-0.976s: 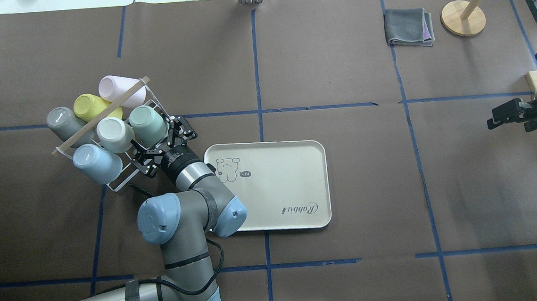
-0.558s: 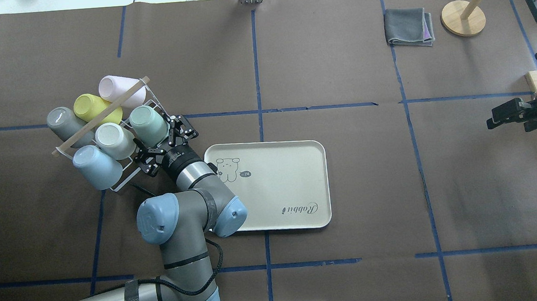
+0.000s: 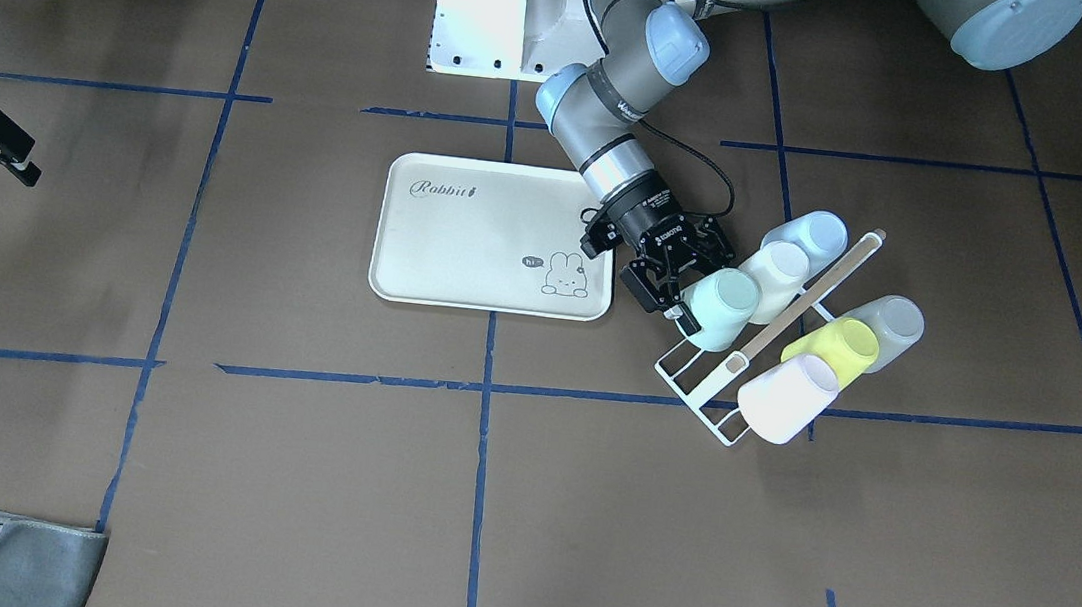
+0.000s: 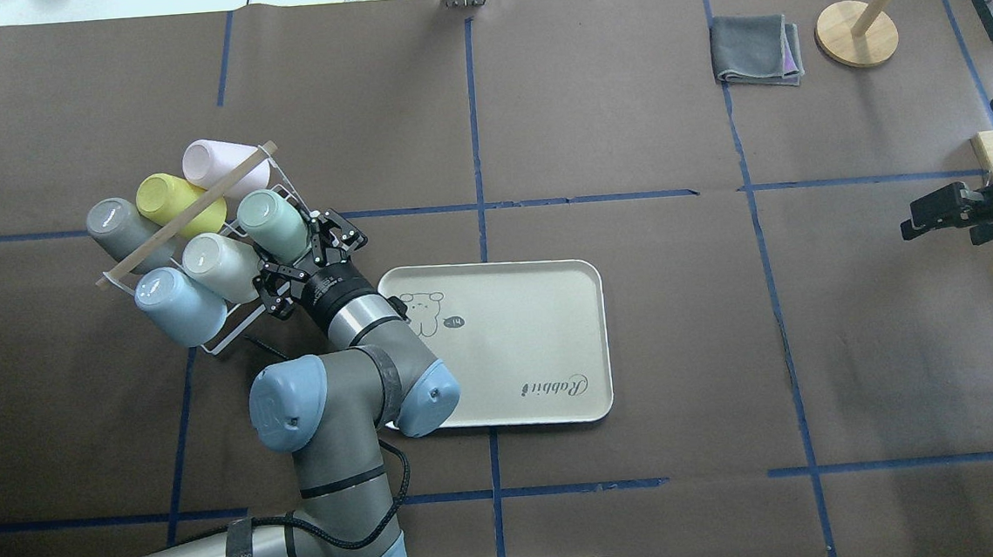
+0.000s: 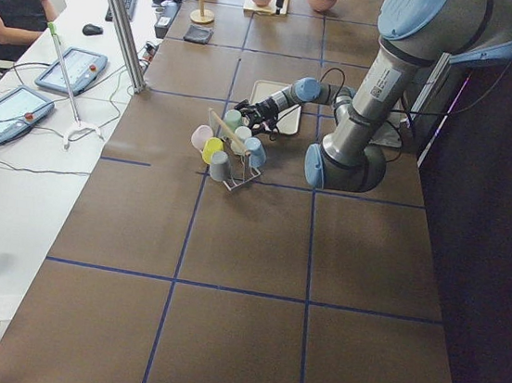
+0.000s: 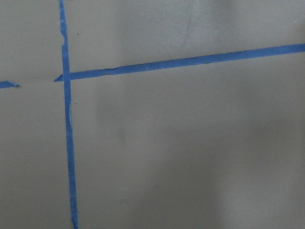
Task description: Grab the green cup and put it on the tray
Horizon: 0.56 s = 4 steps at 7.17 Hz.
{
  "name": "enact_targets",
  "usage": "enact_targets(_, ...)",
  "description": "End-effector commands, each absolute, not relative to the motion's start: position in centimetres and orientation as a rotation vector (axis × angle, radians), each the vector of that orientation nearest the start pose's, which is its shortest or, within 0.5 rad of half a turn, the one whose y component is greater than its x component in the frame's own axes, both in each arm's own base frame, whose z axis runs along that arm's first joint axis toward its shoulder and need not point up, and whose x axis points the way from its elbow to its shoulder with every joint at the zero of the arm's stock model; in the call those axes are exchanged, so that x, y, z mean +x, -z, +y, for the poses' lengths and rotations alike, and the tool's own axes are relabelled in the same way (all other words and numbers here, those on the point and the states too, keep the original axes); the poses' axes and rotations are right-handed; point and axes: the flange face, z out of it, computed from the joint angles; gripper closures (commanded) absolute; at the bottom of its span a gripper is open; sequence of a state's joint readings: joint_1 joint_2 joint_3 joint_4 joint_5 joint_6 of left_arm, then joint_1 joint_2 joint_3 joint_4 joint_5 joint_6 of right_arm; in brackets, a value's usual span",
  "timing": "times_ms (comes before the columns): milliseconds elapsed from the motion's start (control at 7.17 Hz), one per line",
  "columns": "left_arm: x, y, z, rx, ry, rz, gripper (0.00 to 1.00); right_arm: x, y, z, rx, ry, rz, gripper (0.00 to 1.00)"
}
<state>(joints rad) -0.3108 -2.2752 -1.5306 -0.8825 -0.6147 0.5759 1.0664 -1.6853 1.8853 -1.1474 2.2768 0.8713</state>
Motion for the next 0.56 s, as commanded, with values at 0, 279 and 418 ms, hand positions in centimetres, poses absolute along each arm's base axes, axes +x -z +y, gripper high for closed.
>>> enact_targets(0, 55.7, -28.9, -40.6, 0.403, -1.658, -1.015, 0.42, -16.3, -51.1, -43.7, 0.026, -0.122, -0.904, 0.00)
enact_targets(279, 52.1, -26.7, -39.4, 0.488, -1.614, -0.975, 0.42, -16.3, -51.0, -43.7, 0.027, -0.122, -0.904, 0.00)
enact_targets(418, 50.3, -24.9, -38.7, 0.542, -1.587, -0.947, 0.42, -16.3, -51.1, -43.7, 0.026, -0.122, -0.904, 0.00)
